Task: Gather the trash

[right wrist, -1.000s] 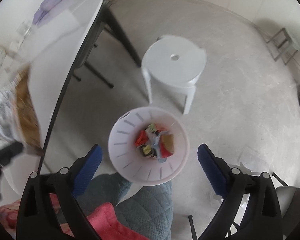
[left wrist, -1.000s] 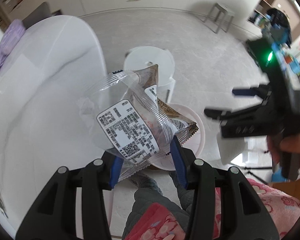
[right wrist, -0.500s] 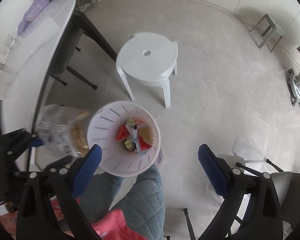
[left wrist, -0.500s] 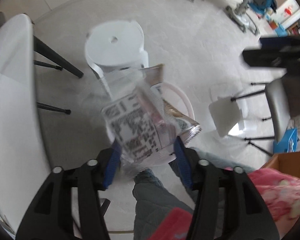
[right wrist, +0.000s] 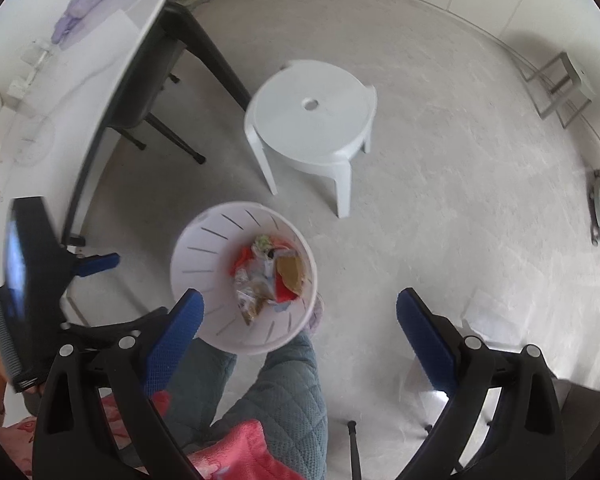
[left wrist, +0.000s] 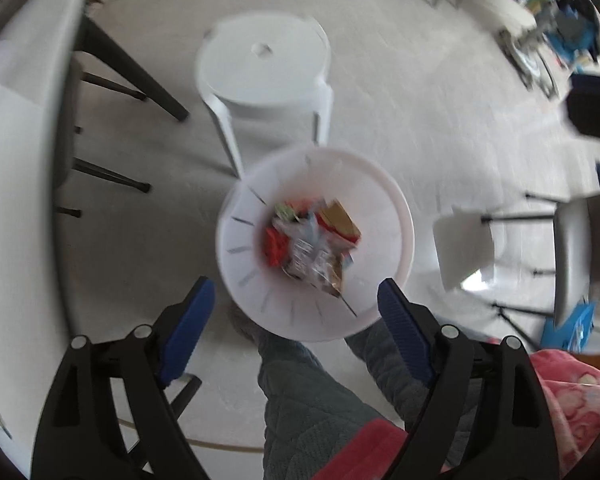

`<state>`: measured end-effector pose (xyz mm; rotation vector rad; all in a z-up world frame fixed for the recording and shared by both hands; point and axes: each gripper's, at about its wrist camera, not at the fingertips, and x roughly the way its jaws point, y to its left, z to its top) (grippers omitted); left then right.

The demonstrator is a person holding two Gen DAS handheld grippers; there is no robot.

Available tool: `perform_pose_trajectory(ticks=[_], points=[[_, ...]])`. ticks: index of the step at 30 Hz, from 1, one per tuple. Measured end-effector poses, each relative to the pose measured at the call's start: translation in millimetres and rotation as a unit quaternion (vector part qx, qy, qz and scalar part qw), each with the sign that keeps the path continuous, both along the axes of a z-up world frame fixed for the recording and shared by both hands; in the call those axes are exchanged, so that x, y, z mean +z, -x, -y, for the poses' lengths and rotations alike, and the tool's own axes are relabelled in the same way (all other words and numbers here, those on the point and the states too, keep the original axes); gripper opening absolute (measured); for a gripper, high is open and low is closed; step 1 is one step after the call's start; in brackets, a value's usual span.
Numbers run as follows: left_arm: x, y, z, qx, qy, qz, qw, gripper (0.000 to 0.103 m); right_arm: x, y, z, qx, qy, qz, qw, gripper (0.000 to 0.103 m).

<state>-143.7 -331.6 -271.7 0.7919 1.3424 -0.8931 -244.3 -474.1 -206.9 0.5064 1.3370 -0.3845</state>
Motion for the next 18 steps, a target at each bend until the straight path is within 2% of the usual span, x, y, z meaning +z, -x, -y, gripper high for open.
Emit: perform_pose_trajectory(ticks=[2, 4, 8, 12, 14, 15, 18], points=[[27.7, -9.6, -8.1, 0.024, 0.02, 0.023, 0.9992, 0.081, 5.7, -7.8, -1.5, 0.008, -0.002, 0.011, 1.0, 0.097], [50.8, -19.6, -15.0, 0.048, 0.035, 0.039, 0.9975, 0.087, 11.3, -20.0, -6.3, 0.023, -0.008, 0.026, 0.999, 0.097], [102.1, -40.5, -43.4, 0.107, 0.071, 0.075, 0.9889, 0.092, 18.1, -51.4, -24.1, 0.058, -0.016, 0.046, 0.997, 0.097], [138.7, -65.2, -84.9, 0.179, 0.086, 0.107, 0.9742, 0.095, 26.4, -87.7, -57.1, 0.11, -0.025, 0.064, 0.992, 0.096], [151.0, -78.0, -114.4, 0.226, 0.083, 0.12, 0.9631, 0.095, 31.1, -104.0, -75.2, 0.135, -0.031, 0.071, 0.988, 0.096], [154.3, -80.1, -122.8, 0.239, 0.082, 0.122, 0.9598, 0.095, 33.0, -112.6, -85.7, 0.149, -0.033, 0.074, 0.986, 0.097], [158.7, -91.8, -165.4, 0.299, 0.076, 0.125, 0.9429, 0.095, 38.8, -139.9, -122.9, 0.197, -0.035, 0.079, 0.977, 0.097]])
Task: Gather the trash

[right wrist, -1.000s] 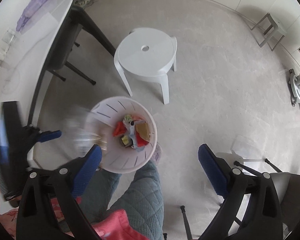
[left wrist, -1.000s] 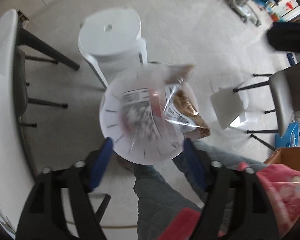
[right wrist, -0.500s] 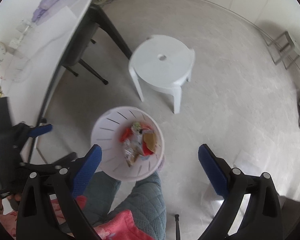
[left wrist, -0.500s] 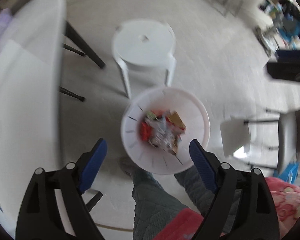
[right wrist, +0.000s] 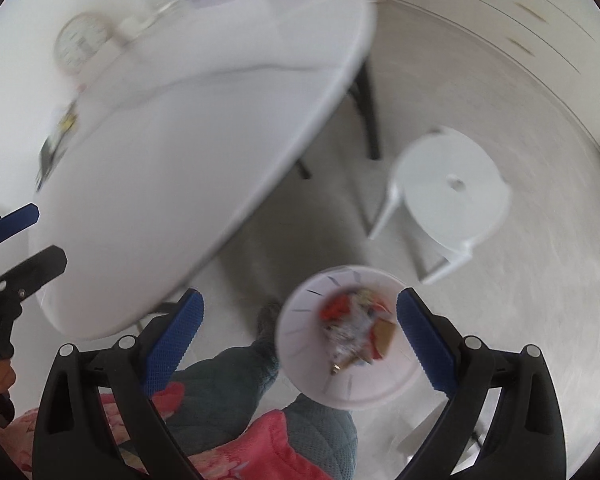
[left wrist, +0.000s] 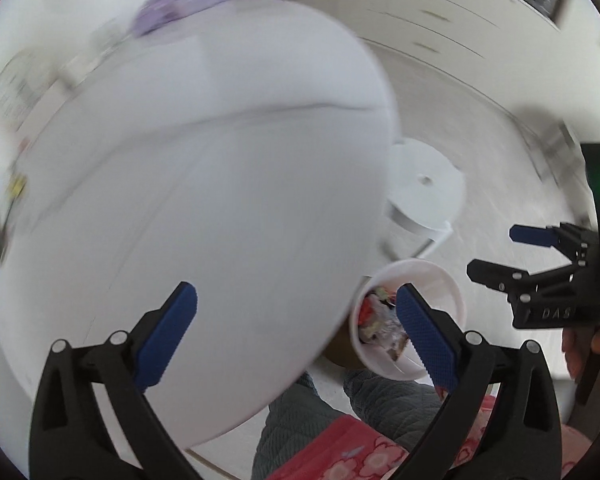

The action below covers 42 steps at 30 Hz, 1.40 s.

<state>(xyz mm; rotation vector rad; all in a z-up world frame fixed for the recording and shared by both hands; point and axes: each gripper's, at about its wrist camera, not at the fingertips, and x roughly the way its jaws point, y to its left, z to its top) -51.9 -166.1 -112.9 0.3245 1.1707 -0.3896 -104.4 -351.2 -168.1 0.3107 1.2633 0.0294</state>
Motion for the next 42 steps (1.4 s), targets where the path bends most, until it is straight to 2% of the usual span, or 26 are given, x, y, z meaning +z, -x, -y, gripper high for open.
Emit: perform_pose_trajectory(ticks=[4, 11, 16, 22, 28, 32, 35, 38, 42], points=[[0.3, -4.8, -46.2, 0.058, 0.003, -0.004, 0.9983, 0.095, 5.3, -23.2, -42.5, 0.044, 0.003, 0.006, 0.999, 0.1], [1.4, -7.6, -84.4, 0.084, 0.006, 0.001, 0.9965, 0.095, 12.8, -45.8, -96.0, 0.087, 0.009, 0.006, 0.996, 0.1], [6.2, -16.5, -95.4, 0.086, 0.01, 0.021, 0.996, 0.095, 20.9, -52.1, -113.2, 0.084, 0.01, 0.013, 0.996, 0.1], [33.3, -34.6, -115.0, 0.108, 0.027, 0.066, 0.9917, 0.095, 45.2, -68.9, -123.6, 0.058, 0.01, 0.041, 0.997, 0.1], [80.3, -60.2, -141.2, 0.138, 0.03, 0.135, 0.9807, 0.095, 101.0, -90.3, -138.1, 0.055, 0.032, 0.116, 0.991, 0.1], [121.2, -75.3, -159.4, 0.161, 0.031, 0.185, 0.9691, 0.095, 152.3, -105.2, -149.5, 0.068, 0.046, 0.181, 0.98, 0.1], [155.4, -82.1, -172.2, 0.183, 0.038, 0.221, 0.9571, 0.095, 192.3, -112.7, -161.6, 0.083, 0.065, 0.231, 0.967, 0.101], [181.1, -85.5, -175.8, 0.195, 0.037, 0.245, 0.9489, 0.095, 228.7, -117.0, -168.9, 0.098, 0.071, 0.278, 0.953, 0.101], [213.4, -80.0, -177.0, 0.221, 0.031, 0.281, 0.9332, 0.095, 269.3, -115.7, -173.4, 0.12, 0.063, 0.332, 0.934, 0.101]])
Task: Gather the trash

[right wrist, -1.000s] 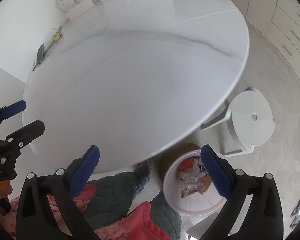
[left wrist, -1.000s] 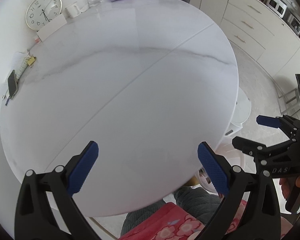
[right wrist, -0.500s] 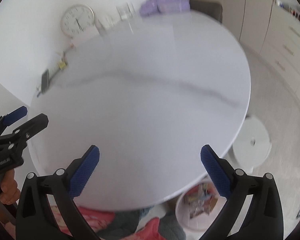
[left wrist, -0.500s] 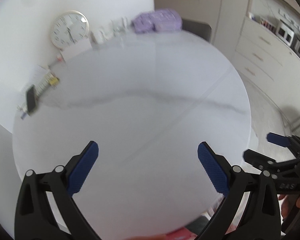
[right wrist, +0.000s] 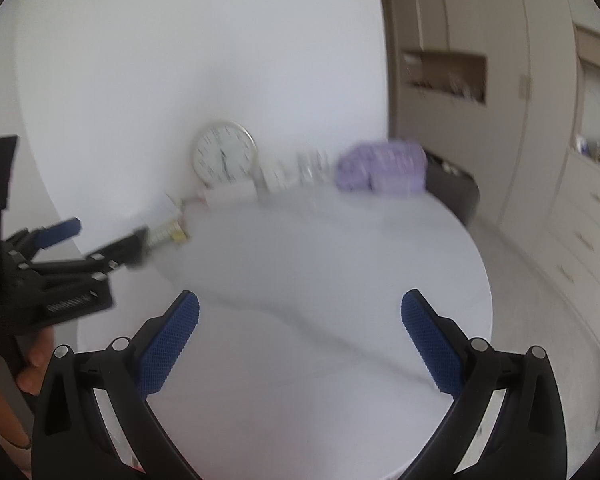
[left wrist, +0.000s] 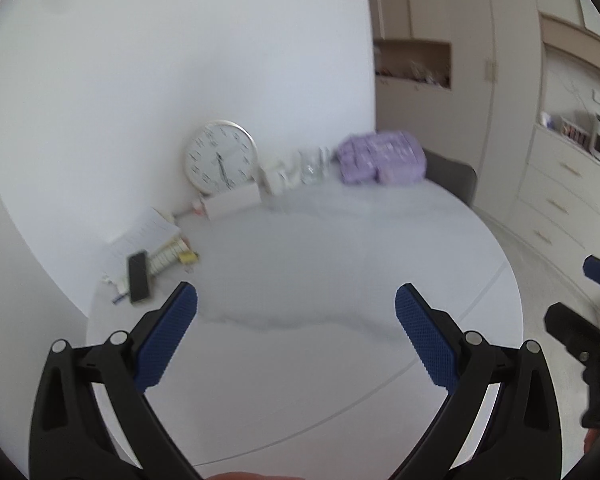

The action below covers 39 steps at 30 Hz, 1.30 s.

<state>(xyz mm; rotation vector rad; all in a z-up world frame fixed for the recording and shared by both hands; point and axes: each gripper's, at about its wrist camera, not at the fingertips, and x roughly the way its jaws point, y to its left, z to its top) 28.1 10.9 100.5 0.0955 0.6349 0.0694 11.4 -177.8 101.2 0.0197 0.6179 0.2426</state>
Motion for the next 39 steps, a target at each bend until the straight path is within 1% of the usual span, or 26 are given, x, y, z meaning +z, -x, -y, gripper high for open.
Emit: perform_pose_trajectory(ticks=[1, 4, 9, 13, 17, 26, 39], points=[[6.6, 2.9, 0.7, 0.007, -0.001, 0.007, 0.9999, 0.095, 11.2, 2.1, 0.9, 0.007, -0.006, 0.016, 1.0, 0.101], [17.7, 10.9, 3.4, 0.028, 0.003, 0.017, 0.9994, 0.095, 31.2, 5.6, 0.7, 0.024, -0.014, 0.042, 0.999, 0.101], [18.0, 24.3, 11.8, 0.044, 0.014, 0.009, 0.9989, 0.095, 45.0, 15.1, 6.6, 0.046, -0.025, 0.056, 0.997, 0.101], [12.1, 32.5, 18.1, 0.048, 0.018, 0.0, 0.9987, 0.095, 46.8, 22.2, 9.7, 0.054, -0.028, 0.059, 0.996, 0.101], [9.1, 38.9, 21.3, 0.051, 0.024, -0.001, 0.9984, 0.095, 45.0, 24.2, 14.7, 0.057, -0.027, 0.054, 0.997, 0.101], [11.0, 29.4, 26.5, 0.043, 0.024, 0.007, 0.9988, 0.095, 41.2, 22.4, 15.9, 0.051, -0.028, 0.052, 0.997, 0.101], [1.7, 10.1, 24.4, 0.023, 0.026, -0.013, 0.9993, 0.095, 35.9, 10.5, 15.6, 0.033, -0.029, 0.037, 0.998, 0.101]])
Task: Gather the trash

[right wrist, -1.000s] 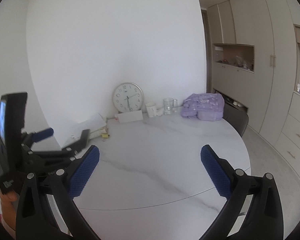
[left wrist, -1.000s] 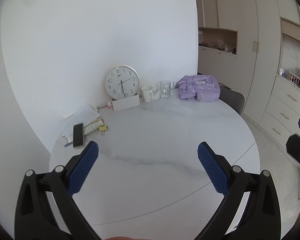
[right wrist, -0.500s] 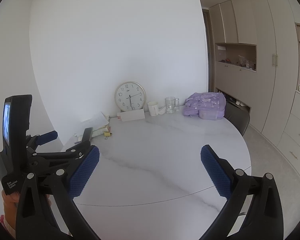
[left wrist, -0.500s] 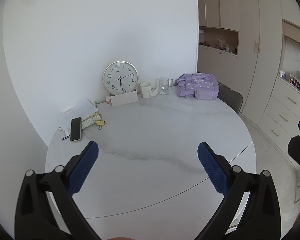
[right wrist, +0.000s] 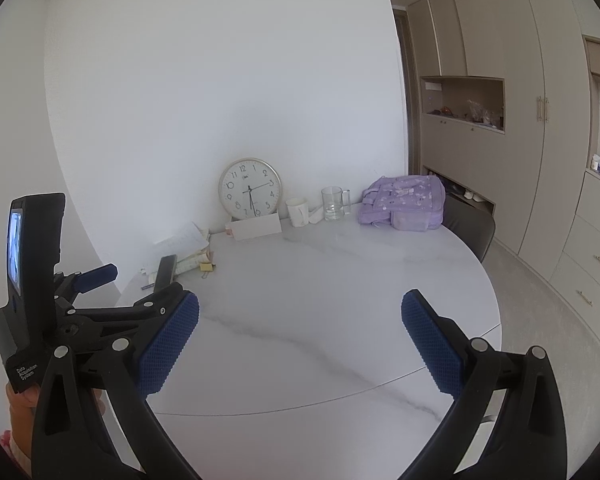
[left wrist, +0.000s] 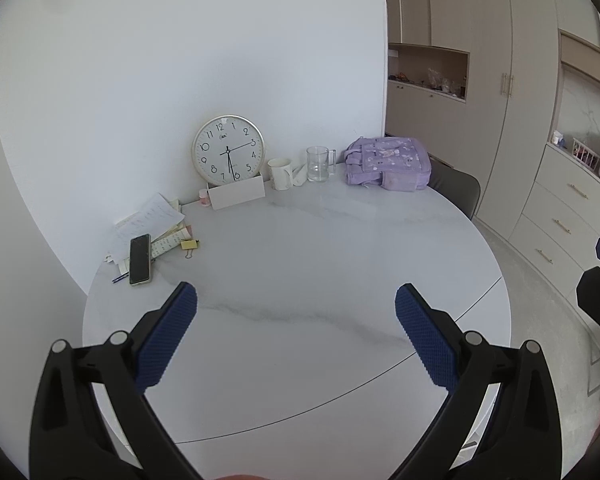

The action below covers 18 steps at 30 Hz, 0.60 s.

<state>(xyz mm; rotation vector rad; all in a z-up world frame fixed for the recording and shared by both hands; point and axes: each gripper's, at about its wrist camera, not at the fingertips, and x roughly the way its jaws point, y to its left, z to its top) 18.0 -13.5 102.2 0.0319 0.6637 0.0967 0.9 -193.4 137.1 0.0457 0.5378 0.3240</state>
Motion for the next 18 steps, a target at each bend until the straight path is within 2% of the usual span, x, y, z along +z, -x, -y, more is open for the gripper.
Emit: perform_pose_trajectory(ticks=[18], points=[[-2.3, -0.7, -10.2, -0.009, 0.012, -0.007, 0.9999, 0.095, -3.8, -0.9, -17.3, -0.003, 0.018, -0.013, 1.0, 0.101]])
